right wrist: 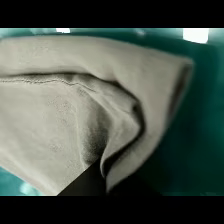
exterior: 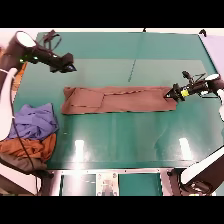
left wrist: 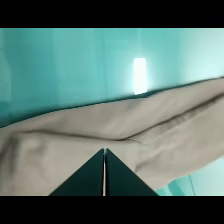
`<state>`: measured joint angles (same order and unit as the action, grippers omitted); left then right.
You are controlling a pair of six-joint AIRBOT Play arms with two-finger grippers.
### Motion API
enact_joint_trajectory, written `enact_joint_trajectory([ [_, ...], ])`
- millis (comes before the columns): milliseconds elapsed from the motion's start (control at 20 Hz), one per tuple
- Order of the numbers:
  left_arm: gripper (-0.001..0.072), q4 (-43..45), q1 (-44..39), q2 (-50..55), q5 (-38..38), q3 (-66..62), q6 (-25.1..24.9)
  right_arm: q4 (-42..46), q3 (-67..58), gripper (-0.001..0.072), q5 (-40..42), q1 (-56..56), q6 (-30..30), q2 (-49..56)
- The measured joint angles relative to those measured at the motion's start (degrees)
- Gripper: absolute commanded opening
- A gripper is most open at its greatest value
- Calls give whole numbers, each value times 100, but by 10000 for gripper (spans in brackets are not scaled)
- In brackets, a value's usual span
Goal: Fold the shirts.
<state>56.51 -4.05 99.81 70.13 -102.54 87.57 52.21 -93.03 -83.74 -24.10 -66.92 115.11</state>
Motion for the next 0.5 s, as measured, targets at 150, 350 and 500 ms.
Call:
enact_joint_trajectory([
  [150, 22, -15, -612, 330, -291, 0, -39, 96, -505, 12, -365, 63, -59, -2],
  [350, 21, -358, -1707, 1060, -1040, -2, -149, -111, -1279, 13, -1134, 133, -284, -398],
  [500, 21, -612, -2387, 1519, -1703, -20, -192, -507, -1572, 13, -1532, 238, -409, -946],
])
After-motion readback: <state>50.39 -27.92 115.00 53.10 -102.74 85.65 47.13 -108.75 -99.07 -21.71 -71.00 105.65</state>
